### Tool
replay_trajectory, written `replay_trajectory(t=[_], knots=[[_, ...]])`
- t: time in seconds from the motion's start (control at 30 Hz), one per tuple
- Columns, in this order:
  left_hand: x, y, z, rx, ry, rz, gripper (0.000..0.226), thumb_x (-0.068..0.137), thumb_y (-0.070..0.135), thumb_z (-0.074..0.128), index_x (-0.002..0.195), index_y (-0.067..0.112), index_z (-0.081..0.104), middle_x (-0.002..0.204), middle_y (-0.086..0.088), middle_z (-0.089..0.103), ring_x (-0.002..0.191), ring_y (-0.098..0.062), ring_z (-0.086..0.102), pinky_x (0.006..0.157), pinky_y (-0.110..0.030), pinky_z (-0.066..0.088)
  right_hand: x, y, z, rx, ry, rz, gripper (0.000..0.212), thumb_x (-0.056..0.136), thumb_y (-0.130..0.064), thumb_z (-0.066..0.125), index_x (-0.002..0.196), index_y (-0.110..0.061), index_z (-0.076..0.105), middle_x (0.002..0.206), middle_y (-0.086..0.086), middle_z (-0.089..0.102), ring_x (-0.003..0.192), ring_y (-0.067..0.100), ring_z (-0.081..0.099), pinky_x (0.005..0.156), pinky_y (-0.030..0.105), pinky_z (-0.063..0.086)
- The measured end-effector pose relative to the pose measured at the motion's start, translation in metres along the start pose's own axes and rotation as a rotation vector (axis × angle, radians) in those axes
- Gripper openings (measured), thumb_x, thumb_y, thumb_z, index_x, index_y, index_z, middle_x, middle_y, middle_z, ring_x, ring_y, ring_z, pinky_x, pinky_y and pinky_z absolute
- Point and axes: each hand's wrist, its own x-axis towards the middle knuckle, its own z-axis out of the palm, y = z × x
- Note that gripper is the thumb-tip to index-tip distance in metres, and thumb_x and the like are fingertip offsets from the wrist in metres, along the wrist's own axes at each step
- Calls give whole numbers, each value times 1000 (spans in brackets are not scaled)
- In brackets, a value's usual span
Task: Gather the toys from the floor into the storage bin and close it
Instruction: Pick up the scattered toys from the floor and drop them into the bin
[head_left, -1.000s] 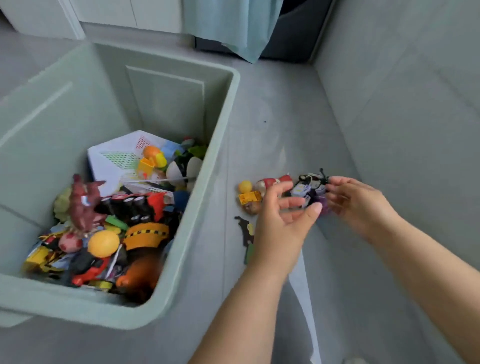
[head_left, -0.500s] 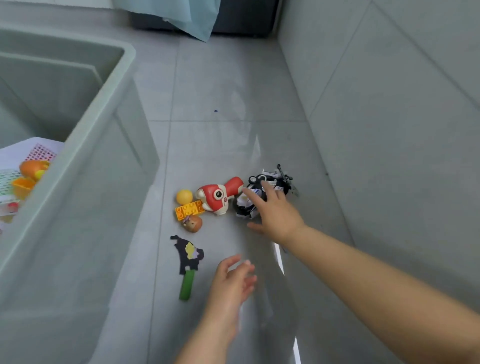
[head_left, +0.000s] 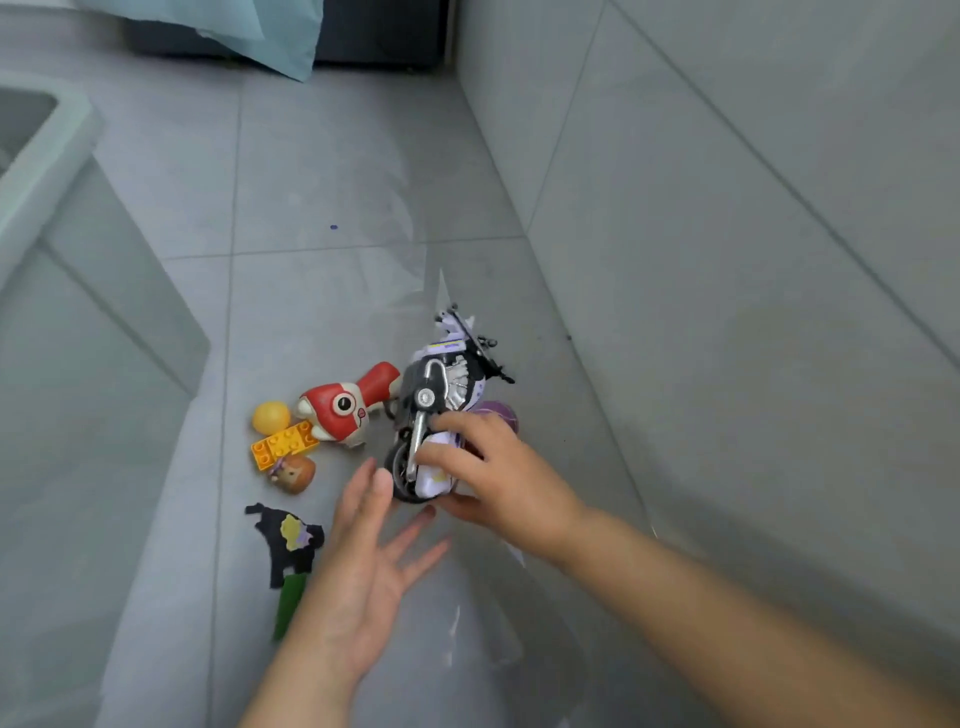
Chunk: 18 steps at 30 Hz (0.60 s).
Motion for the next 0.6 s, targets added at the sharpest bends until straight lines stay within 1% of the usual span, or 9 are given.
replay_trajectory(t=[0.07, 0.13, 0.23, 0.27, 0.33, 0.43, 0.47, 0.53, 0.6], knots=[[-2, 3, -2, 32, -120, 6, 111, 35, 57, 88, 133, 24, 48, 126, -5, 62, 107, -21, 64, 82, -45, 55, -13, -15, -3, -4, -43, -133, 52, 75, -18, 70, 119, -19, 43, 126, 4, 45, 93, 25, 48, 77, 34, 49], [-5, 0, -4, 74, -124, 11, 108, 30, 51, 92, 125, 18, 54, 114, -6, 69, 94, -16, 69, 78, -43, 55, -20, -28, -4, 32, -76, -149, 53, 78, -19, 69, 122, -13, 41, 120, 7, 55, 90, 21, 46, 78, 31, 43], [-6, -11, -10, 73, -65, 0, 71, 46, 29, 87, 112, 19, 61, 93, -2, 74, 78, -12, 71, 62, -33, 59, -26, -32, -16, 135, -101, -65, 64, 72, -20, 74, 126, -8, 41, 112, 9, 61, 94, 19, 49, 85, 28, 41], [-7, -14, -9, 68, -48, -14, 65, 47, 28, 84, 108, 19, 62, 92, -2, 74, 77, -13, 71, 58, -30, 58, -28, -30, -22, 184, -83, -28, 66, 73, -24, 72, 127, -10, 38, 115, 9, 60, 99, 19, 50, 90, 26, 40], [-7, -18, -11, 71, 12, -26, 67, 39, 30, 84, 102, 20, 63, 96, -5, 72, 81, -17, 68, 55, -26, 57, -30, -21, -27, 283, 45, 79, 59, 77, -31, 64, 127, -12, 37, 119, 10, 57, 105, 18, 51, 96, 26, 40], [-9, -19, -14, 72, 75, -27, 63, 39, 28, 86, 96, 20, 63, 97, -3, 71, 82, -15, 65, 53, -24, 56, -18, 6, -19, 288, 242, 438, 45, 82, -32, 56, 122, -12, 46, 118, 10, 53, 105, 21, 52, 96, 31, 41], [-10, -18, -15, 67, 81, -24, 60, 41, 28, 86, 96, 20, 63, 96, -3, 71, 81, -14, 66, 53, -24, 56, -11, 17, -14, 203, 200, 561, 49, 82, -31, 59, 125, -12, 46, 125, 10, 48, 112, 24, 48, 101, 31, 37], [-10, -18, -15, 78, 75, -7, 76, 26, 37, 92, 95, 21, 64, 91, 0, 73, 75, -11, 69, 54, -24, 56, 0, 39, -3, 76, -75, 723, 68, 81, -33, 66, 139, -17, 34, 145, 11, 26, 130, 30, 30, 108, 31, 25], [-9, -18, -16, 99, 89, 4, 95, 7, 46, 92, 95, 22, 66, 87, 4, 75, 71, -8, 71, 55, -25, 56, 8, 50, 7, 18, -342, 733, 77, 81, -37, 67, 144, -27, 24, 155, 7, 8, 138, 31, 16, 112, 34, 21]])
